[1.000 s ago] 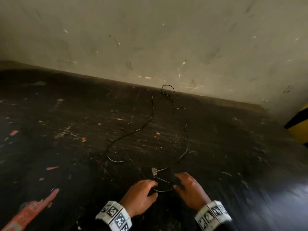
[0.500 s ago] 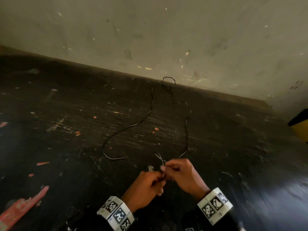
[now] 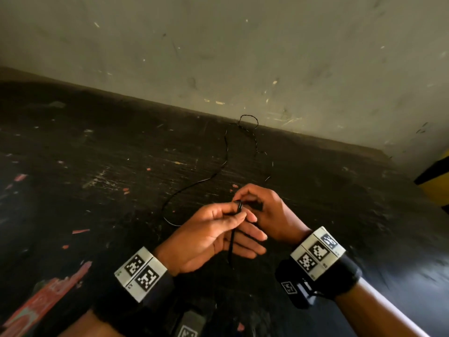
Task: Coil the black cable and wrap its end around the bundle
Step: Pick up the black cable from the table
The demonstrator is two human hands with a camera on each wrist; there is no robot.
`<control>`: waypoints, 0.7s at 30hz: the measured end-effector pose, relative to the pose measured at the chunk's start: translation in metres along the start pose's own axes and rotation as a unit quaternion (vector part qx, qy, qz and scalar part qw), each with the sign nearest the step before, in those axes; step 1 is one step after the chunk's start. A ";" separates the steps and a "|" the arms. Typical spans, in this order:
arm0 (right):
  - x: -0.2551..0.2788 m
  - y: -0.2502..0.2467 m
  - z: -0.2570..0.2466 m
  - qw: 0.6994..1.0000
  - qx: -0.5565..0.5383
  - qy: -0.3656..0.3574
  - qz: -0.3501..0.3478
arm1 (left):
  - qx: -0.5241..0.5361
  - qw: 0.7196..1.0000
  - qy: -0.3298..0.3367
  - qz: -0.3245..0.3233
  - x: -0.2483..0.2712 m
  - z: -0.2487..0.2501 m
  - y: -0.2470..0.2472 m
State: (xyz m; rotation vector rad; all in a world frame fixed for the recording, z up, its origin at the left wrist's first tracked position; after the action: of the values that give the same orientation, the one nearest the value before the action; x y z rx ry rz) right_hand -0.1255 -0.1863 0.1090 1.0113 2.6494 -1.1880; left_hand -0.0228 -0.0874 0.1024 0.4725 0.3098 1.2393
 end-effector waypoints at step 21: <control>0.003 -0.017 -0.018 0.994 0.056 0.001 0.094 | 0.093 0.992 -0.026 -0.086 0.007 -0.003 0.005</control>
State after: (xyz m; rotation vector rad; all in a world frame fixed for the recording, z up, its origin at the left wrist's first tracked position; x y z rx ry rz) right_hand -0.1348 -0.1805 0.1318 1.2495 2.4461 -1.3047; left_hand -0.0265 -0.0789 0.1030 0.6253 0.4153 1.0331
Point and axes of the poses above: each hand's wrist, its own x-axis away from the middle knuckle, its own y-axis out of the palm, z = x × y, the point moved 4 cm from there along -x, towards the middle knuckle, and after that the axes turned 1 degree about x, right-handed, at the moved point
